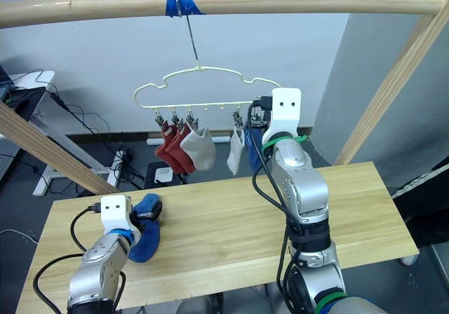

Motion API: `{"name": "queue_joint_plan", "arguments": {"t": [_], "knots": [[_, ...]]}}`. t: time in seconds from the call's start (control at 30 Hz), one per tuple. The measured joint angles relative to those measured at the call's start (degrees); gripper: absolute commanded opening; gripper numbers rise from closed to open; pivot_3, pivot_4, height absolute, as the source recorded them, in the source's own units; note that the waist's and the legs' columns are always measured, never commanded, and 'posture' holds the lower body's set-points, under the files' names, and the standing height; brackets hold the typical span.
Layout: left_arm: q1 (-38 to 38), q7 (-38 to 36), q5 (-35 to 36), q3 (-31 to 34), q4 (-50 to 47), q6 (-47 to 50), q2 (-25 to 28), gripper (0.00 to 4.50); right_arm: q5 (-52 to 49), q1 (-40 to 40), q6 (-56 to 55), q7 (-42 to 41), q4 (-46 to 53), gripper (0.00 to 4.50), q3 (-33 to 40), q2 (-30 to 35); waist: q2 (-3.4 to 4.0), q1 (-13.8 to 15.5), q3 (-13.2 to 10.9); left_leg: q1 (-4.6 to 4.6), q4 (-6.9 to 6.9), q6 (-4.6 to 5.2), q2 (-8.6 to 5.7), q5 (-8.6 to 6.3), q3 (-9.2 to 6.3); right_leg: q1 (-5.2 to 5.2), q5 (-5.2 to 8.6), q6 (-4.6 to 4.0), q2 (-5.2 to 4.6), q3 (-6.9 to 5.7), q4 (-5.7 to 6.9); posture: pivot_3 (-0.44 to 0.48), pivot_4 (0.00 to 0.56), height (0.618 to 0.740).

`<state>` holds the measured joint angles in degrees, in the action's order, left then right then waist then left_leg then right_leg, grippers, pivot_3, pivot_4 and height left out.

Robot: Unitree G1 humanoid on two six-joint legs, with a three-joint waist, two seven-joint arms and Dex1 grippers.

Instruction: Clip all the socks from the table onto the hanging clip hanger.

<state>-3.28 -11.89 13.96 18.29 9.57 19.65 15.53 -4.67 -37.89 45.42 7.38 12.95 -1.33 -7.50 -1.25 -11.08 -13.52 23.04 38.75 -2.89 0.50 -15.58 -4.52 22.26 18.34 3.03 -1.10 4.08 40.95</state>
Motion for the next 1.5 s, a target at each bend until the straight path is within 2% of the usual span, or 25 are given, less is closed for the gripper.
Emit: {"name": "queue_joint_plan", "arguments": {"t": [0.23, 0.27, 0.43, 0.8, 0.83, 1.03, 1.1, 1.17, 1.27, 1.5], "knots": [[-2.8, 1.5, 0.0, 0.1, 5.6, 0.0, 0.0, 4.49, 0.0, -0.1, 0.3, -0.4, 0.0, 0.00, 0.0, 0.0, -0.01, 0.0, 0.0, 0.00, 0.00, 0.00, 0.01, 0.00, 0.00, 0.00, 0.00, 0.00, -0.03, 0.01, -0.02, -0.202, 0.198, 0.740], [-3.0, 1.9, 0.0, 0.1, 5.6, 0.2, 0.0, 4.32, 0.0, -0.1, 0.3, -0.4, 0.0, 0.00, 0.0, 0.0, -0.01, 0.0, 0.0, -0.01, 0.00, 0.00, 0.01, 0.00, 0.00, 0.00, 0.00, 0.00, -0.03, 0.01, -0.01, -0.202, 0.198, 0.740], [-3.0, 2.8, -0.2, 0.1, 5.7, 0.9, 0.4, 3.11, 0.0, -0.1, 0.5, -0.8, 0.0, 0.00, 0.0, 0.0, -0.01, -0.1, 0.0, -0.03, 0.00, 0.00, 0.02, 0.00, 0.01, -0.01, -0.01, -0.01, -0.02, 0.02, 0.00, -0.202, 0.200, 0.740], [-2.3, 2.3, -0.6, -0.1, 5.7, 1.2, 1.3, 0.11, 0.0, -0.1, 1.0, -0.8, 0.1, 0.00, 0.0, 0.0, -0.01, -0.1, 0.0, -0.03, -0.01, 0.00, 0.01, 0.00, 0.01, -0.01, -0.01, -0.01, -0.03, 0.02, -0.02, -0.205, 0.200, 0.740], [-2.2, 2.2, -0.7, -0.1, 5.7, 1.1, 1.5, 0.01, 0.0, -0.1, 1.1, -0.8, 0.1, 0.00, 0.0, 0.0, -0.01, -0.1, 0.0, -0.03, -0.01, 0.00, 0.01, 0.00, 0.01, -0.01, -0.01, -0.01, -0.03, 0.03, -0.02, -0.205, 0.200, 0.740], [-1.6, -0.8, -1.6, -2.7, 5.2, 0.1, 2.3, 0.01, 0.0, -0.1, 1.2, -0.8, 0.2, 0.00, 0.0, 0.0, 0.00, -0.1, 0.0, -0.03, -0.03, 0.00, 0.00, 0.00, 0.02, -0.01, -0.01, -0.01, -0.03, 0.03, -0.05, -0.210, 0.200, 0.740], [-1.1, -4.6, -2.9, -7.0, 3.7, -1.7, 2.5, 0.01, 0.0, -0.1, 1.2, -0.8, 0.3, 0.00, 0.1, 0.0, 0.00, 0.1, 0.0, -0.01, -0.04, 0.00, -0.02, 0.00, 0.01, -0.01, -0.01, -0.01, -0.04, 0.02, -0.08, -0.217, 0.199, 0.740], [-1.6, -10.2, -5.2, -14.3, 0.5, -5.1, 3.0, 0.01, 0.0, -0.1, 1.2, -0.8, 0.3, 0.00, 0.1, 0.0, 0.00, 0.3, 0.0, 0.05, -0.04, -0.01, -0.06, 0.00, 0.01, -0.01, -0.01, -0.01, -0.05, 0.02, -0.16, -0.220, 0.199, 0.740], [-5.9, -16.8, -8.0, -23.3, -4.7, -10.9, 3.2, 0.01, 0.0, -0.1, 1.2, -0.7, 0.5, 0.00, 0.1, 0.0, 0.00, 0.2, 0.0, 0.07, -0.06, -0.01, -0.05, 0.00, 0.04, 0.00, -0.01, -0.01, -0.05, 0.04, -0.19, -0.224, 0.198, 0.740], [-14.8, -18.7, -12.1, -30.0, -5.5, -18.3, -0.9, 0.01, -0.1, -0.9, 1.6, -0.1, 2.0, 0.00, 0.9, 0.0, 0.00, -0.5, 0.0, -0.11, -0.61, 0.01, 0.07, 0.01, 0.13, 0.04, -0.01, -0.02, 0.02, 0.11, -0.34, -0.245, 0.194, 0.740]]}}
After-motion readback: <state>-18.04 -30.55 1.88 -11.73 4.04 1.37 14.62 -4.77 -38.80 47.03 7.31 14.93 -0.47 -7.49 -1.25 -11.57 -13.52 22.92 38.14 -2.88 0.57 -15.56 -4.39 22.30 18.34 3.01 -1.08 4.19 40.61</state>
